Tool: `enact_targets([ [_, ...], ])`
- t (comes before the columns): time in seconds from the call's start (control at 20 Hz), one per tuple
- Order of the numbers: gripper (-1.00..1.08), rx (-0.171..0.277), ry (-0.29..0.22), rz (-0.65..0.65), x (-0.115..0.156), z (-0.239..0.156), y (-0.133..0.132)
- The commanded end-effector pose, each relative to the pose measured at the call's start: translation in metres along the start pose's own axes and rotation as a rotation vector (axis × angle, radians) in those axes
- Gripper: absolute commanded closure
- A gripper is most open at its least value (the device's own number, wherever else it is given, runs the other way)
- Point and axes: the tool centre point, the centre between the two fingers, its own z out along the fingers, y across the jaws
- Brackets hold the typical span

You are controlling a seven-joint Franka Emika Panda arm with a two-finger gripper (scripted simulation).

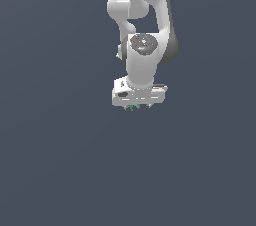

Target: Pick up the object and move it to a goal position.

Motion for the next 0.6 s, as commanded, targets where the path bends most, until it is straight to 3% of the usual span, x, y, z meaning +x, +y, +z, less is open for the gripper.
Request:
enact_targets([
  [0.0,-0.92,0.0,0.0,0.0,0.0,0.0,0.0],
  [0.55,-0.92,-0.028,-0.001,0.019,0.003,-0.006,0.03],
])
